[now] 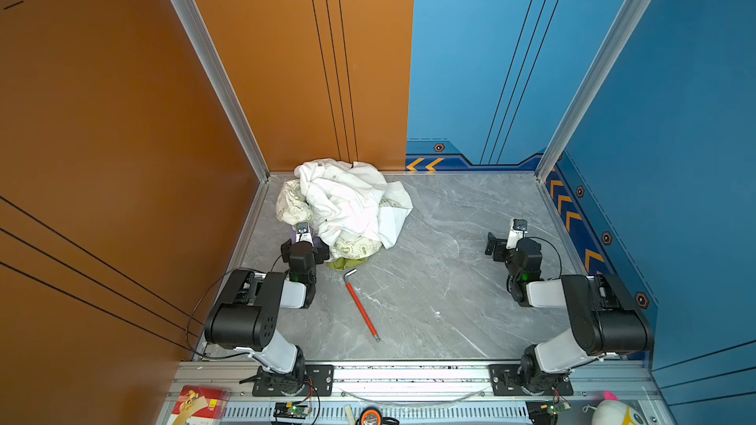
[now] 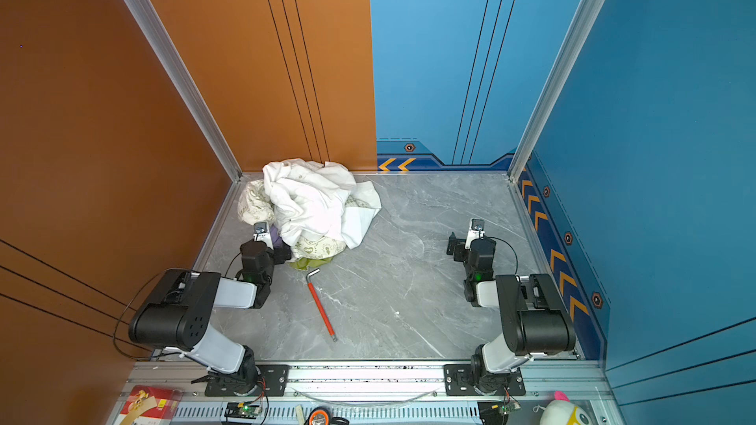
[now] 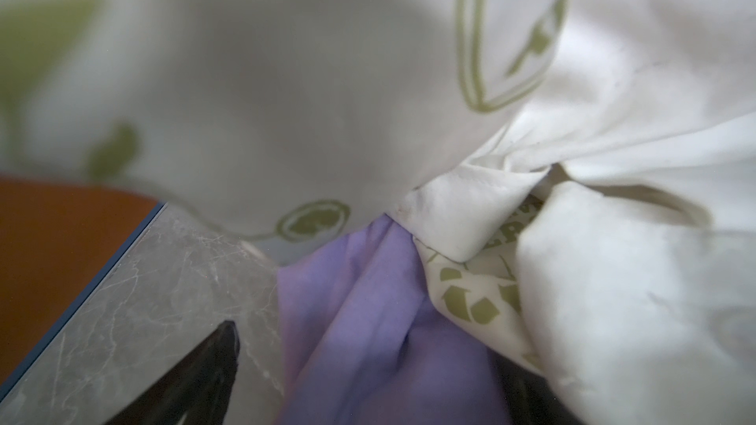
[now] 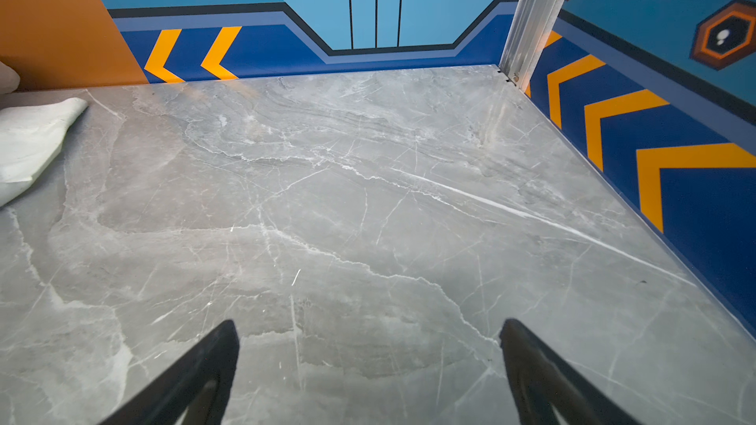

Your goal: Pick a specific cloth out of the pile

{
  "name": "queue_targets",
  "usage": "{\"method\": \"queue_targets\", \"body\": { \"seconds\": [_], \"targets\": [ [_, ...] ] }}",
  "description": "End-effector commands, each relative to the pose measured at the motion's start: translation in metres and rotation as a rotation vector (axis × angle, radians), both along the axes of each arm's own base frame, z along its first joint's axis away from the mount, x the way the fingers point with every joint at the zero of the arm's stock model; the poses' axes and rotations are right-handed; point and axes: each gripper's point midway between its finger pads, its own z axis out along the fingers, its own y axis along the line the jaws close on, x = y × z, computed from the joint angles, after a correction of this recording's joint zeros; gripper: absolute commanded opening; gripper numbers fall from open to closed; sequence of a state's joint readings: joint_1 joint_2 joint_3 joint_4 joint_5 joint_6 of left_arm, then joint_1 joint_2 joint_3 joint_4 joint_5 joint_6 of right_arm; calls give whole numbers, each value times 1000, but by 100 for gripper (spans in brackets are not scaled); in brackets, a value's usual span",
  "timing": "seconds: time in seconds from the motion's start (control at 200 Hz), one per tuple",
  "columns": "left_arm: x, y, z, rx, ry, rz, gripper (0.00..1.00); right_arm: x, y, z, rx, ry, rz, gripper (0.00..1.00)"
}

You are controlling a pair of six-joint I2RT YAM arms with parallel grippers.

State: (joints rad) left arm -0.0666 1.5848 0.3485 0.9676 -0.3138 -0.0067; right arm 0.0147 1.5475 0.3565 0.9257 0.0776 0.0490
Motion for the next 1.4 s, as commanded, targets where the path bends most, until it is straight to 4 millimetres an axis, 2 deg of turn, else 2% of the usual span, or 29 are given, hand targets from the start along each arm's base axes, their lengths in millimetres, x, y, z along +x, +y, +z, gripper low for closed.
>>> {"method": "queue_targets", "body": {
  "seconds": [0.0,0.08,0.18,0.265,0.35,0.435,0.531,0.751,0.761,0.906,1.071,1.226,1.396],
  "targets": [
    [5,-3,11,1,-28,-13,98,4,0,2,18,-1,4,100],
    [4,0,12,-1,-31,-2,98,4,0,7,11,1,-5,100],
    [-3,7,21,7,-55,50,98,3,1,26,-19,35,-30,100],
    [-13,5,41,18,-107,43,98,-1,6,46,-29,70,-32,100],
    [-26,11,65,14,-157,86,98,-7,16,68,-34,44,-4,100],
    [-41,14,90,-12,-181,105,98,-14,29,88,-35,17,37,100],
    [-57,17,110,-84,-113,129,98,-24,43,110,-14,-5,74,100],
    [-86,5,152,-207,-26,48,98,-48,97,152,47,-13,251,100],
    [-89,5,148,-213,-1,52,98,-50,100,153,48,-12,261,100],
    [-103,1,148,-358,14,53,98,-70,137,164,49,13,385,100],
    [-110,-2,113,-511,96,89,98,-92,166,162,58,42,475,100],
    [-115,1,75,-607,175,156,98,-107,177,152,52,76,527,100],
    [-115,3,58,-684,187,191,98,-116,178,143,60,92,544,100]
  ]
}}
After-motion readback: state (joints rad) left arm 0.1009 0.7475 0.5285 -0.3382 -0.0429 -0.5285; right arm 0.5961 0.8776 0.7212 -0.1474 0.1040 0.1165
